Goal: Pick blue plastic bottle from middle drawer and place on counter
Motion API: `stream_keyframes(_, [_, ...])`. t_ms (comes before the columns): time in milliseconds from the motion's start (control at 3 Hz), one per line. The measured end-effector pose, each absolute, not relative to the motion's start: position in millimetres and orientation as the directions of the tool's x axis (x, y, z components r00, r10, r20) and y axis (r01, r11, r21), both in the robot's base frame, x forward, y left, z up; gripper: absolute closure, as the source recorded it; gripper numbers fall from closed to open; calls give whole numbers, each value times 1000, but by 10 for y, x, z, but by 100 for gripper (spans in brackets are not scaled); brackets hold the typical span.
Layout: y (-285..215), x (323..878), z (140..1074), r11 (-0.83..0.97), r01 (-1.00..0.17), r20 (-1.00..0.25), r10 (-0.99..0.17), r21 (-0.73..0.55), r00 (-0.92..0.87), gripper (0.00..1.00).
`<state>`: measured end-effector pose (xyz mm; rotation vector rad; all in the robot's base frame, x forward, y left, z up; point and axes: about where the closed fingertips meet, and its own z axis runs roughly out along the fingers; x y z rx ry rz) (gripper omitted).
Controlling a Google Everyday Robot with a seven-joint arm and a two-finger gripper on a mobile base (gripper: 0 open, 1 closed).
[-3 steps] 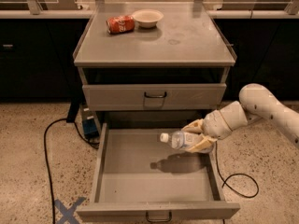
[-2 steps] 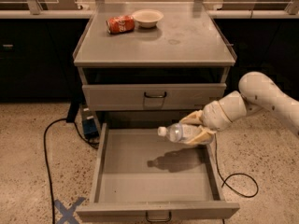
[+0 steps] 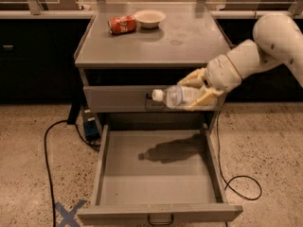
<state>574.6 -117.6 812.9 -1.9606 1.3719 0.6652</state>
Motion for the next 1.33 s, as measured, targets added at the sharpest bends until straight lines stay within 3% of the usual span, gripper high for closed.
stream_keyframes(333, [-1049,5875,8793,-288,-915,-723,-564,-281,399,100])
stream_keyframes(1333, [-1065,6111,9105,-271,-893,-684,-575,-358,449,100])
